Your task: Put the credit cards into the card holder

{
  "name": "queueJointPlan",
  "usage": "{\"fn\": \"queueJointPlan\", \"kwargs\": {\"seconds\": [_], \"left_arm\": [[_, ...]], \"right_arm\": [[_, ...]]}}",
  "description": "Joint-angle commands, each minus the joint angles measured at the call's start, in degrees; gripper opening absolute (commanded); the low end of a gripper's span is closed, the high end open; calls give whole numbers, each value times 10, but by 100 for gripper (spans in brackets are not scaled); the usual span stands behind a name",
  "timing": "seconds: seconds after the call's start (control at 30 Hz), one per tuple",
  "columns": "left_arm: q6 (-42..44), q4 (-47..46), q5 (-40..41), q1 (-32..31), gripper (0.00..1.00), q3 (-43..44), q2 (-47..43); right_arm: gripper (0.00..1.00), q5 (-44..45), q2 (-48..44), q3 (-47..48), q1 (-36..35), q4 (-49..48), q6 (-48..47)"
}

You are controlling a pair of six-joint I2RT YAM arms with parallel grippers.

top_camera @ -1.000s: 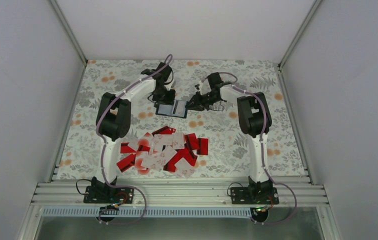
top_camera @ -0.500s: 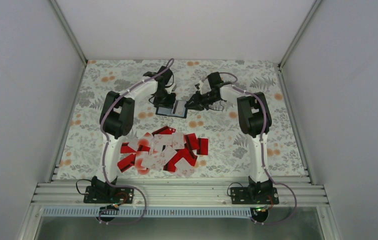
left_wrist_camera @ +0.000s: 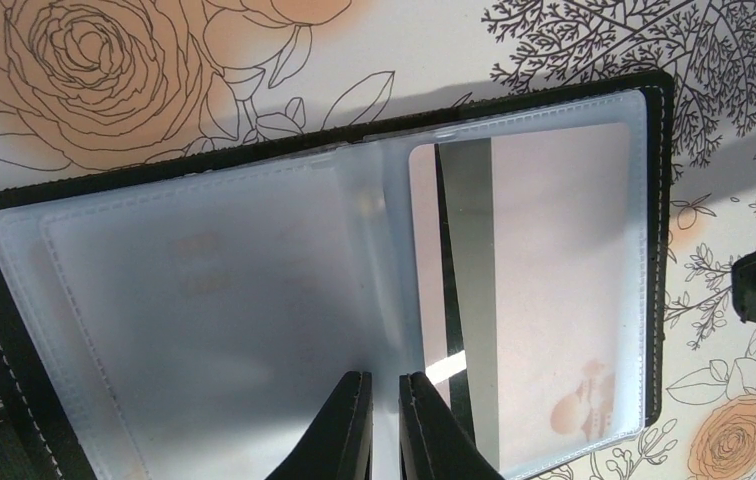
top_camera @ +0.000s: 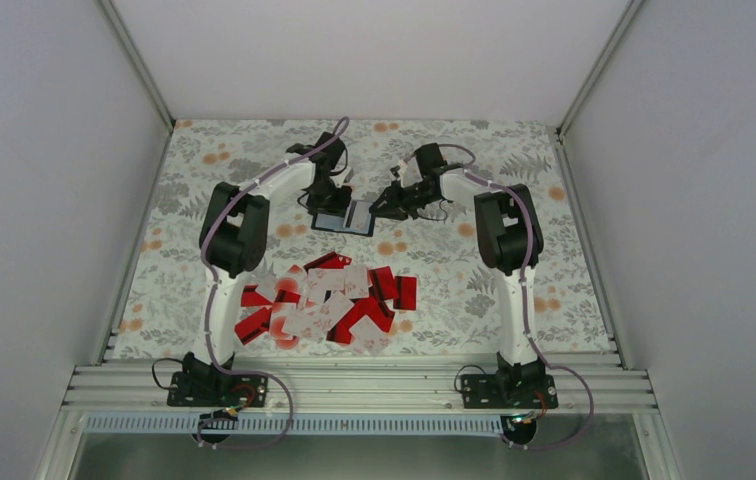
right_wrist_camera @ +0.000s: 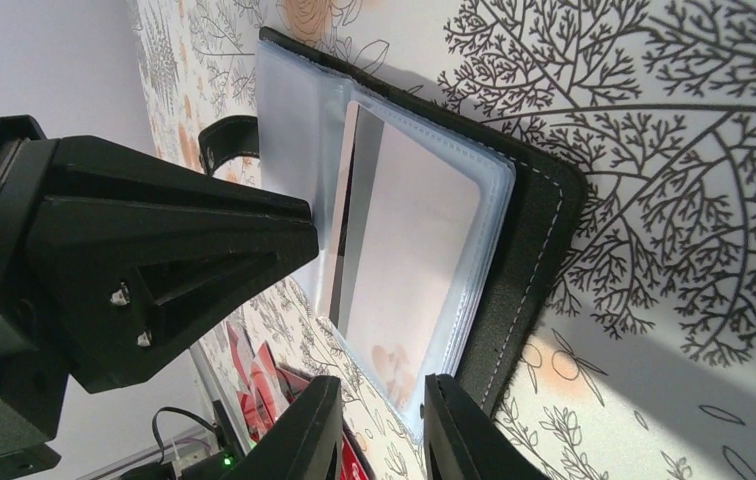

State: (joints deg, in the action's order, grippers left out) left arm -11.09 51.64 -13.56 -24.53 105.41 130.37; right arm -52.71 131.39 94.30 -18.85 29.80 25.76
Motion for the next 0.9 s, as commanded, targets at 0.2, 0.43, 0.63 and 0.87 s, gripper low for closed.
{"fn": "queueJointPlan", "kwargs": {"seconds": [0.2,0.43,0.63,0.87], "left_arm": [[15,-7,5,-1,7,-4,12],[19,-10,-1,-4,7,-7,17],[24,-10,-13,-13,6,-3,26],[22,-8,-16,-20,6,2,32]], "right_arm": [[24,-18,33,6,-7,-20,18],[24,-23,45,8,-11,-25,22],[24,-21,46,15,-13,-23,23],[25,-22,49,31,-16,-11,16]]}}
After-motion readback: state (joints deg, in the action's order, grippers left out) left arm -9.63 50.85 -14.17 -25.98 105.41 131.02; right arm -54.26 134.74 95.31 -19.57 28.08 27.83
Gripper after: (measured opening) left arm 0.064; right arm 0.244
